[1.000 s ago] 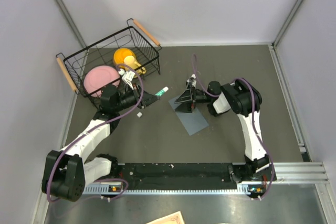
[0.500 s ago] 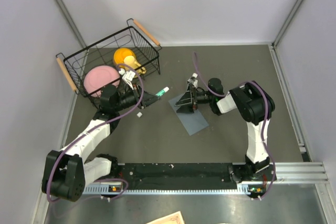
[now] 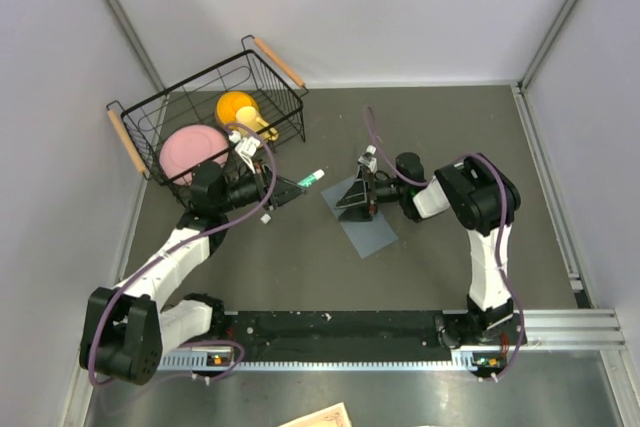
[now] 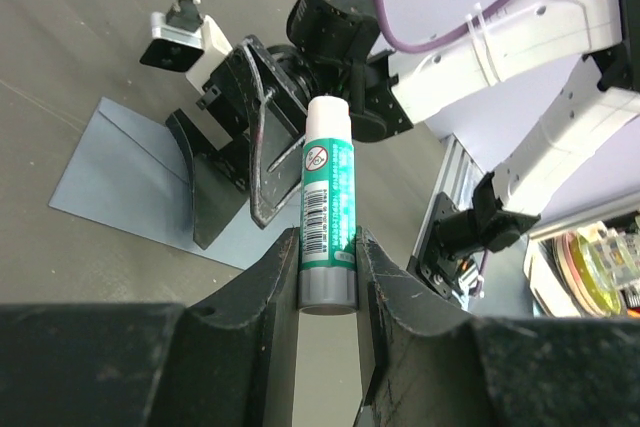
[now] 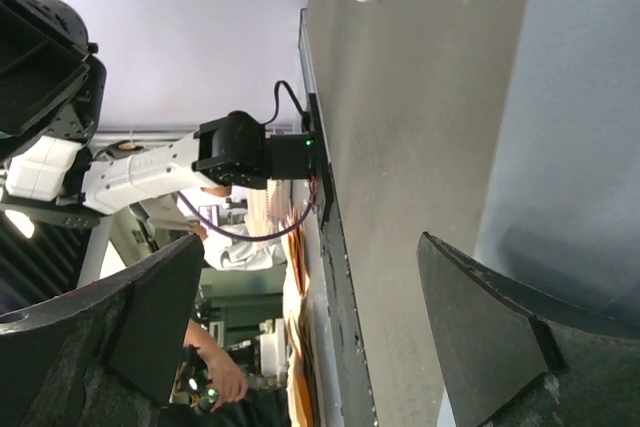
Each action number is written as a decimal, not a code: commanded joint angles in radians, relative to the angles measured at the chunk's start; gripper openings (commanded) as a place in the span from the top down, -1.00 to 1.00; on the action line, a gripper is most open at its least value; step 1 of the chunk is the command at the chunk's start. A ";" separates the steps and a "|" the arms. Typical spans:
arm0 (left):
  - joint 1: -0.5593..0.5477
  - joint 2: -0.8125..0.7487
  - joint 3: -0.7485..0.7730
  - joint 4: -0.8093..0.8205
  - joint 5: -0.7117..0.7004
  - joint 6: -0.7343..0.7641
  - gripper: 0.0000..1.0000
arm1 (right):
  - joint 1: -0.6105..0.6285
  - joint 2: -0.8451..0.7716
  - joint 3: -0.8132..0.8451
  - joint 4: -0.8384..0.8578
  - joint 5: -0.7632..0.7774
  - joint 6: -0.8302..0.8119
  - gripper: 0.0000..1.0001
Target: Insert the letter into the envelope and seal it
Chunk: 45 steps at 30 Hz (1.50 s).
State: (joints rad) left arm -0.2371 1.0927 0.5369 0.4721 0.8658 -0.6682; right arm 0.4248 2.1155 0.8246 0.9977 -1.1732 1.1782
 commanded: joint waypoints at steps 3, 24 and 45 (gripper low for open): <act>0.002 -0.095 0.103 -0.164 0.166 0.363 1.00 | -0.035 -0.313 0.028 -0.334 -0.071 -0.309 -0.76; -0.389 -0.359 0.238 -0.892 -0.160 2.137 1.00 | 0.132 -0.689 0.610 -1.975 0.130 -1.517 -0.86; -0.513 -0.327 0.255 -0.902 -0.208 2.336 1.00 | 0.315 -0.453 0.777 -1.929 -0.028 -1.367 -0.52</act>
State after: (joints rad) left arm -0.7433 0.7582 0.7673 -0.4347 0.6525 1.6409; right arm 0.7113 1.6333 1.5417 -0.9619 -1.1580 -0.2104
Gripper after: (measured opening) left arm 0.292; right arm 0.816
